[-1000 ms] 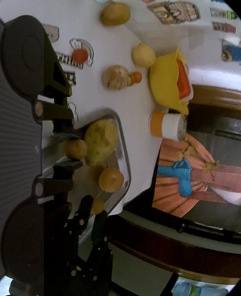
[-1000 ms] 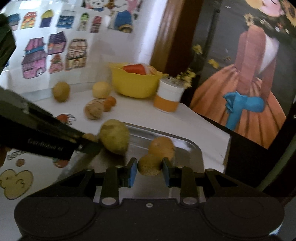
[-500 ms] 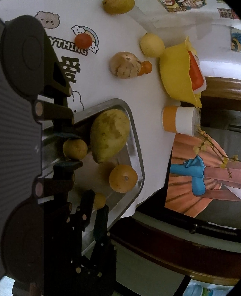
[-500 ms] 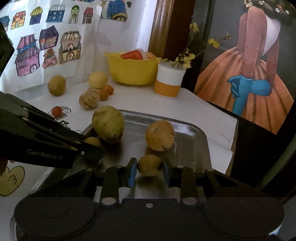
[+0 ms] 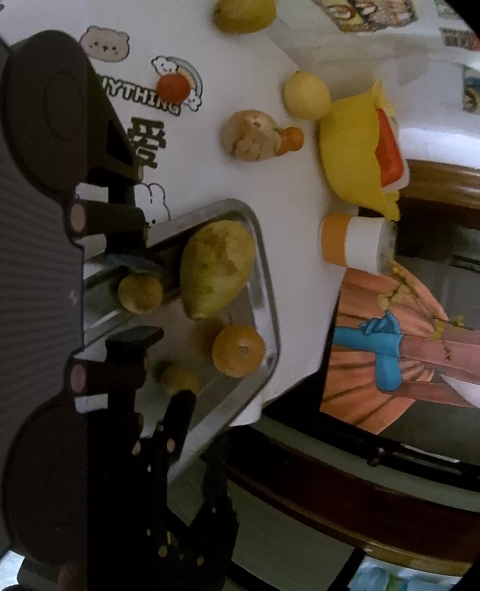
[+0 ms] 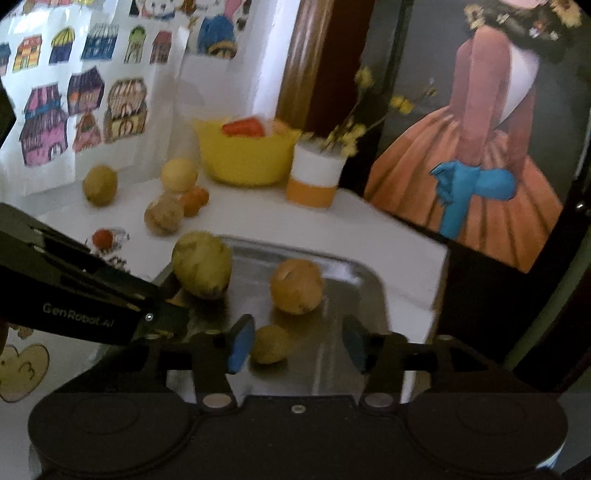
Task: Organize fruits
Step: 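Lower both small brown fruits onto the tray and open both tools, then lift both tools away from the tray toward the remaining fruits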
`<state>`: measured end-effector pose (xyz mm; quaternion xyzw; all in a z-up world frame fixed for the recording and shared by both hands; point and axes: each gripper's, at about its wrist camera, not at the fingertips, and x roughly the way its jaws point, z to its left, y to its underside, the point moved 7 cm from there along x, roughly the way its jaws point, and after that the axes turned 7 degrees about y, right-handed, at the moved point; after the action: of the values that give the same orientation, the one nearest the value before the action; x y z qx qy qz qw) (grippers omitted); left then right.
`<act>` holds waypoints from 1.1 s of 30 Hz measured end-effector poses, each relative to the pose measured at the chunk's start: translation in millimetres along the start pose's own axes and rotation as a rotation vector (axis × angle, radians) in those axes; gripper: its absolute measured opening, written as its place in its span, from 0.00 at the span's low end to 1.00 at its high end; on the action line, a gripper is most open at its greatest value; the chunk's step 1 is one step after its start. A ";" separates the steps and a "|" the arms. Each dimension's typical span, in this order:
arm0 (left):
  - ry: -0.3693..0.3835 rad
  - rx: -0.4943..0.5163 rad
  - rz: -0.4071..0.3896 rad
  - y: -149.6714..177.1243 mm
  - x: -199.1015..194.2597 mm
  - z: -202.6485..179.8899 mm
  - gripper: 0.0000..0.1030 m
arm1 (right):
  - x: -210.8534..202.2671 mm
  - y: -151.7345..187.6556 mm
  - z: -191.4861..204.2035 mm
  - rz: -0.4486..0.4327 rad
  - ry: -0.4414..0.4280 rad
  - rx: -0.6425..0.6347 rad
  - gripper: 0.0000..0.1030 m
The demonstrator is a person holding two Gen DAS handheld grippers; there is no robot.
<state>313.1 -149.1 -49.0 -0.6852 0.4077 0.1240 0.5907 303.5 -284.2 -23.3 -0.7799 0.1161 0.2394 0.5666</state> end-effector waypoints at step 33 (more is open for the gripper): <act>-0.017 0.088 -0.208 89.7 -184.9 -8.2 0.99 | -189.7 50.1 67.0 0.024 0.013 0.053 0.99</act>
<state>129.6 -77.6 10.1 -0.6963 0.3343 0.0497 0.6332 101.9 -255.0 14.6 -0.7645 0.1357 0.2380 0.5835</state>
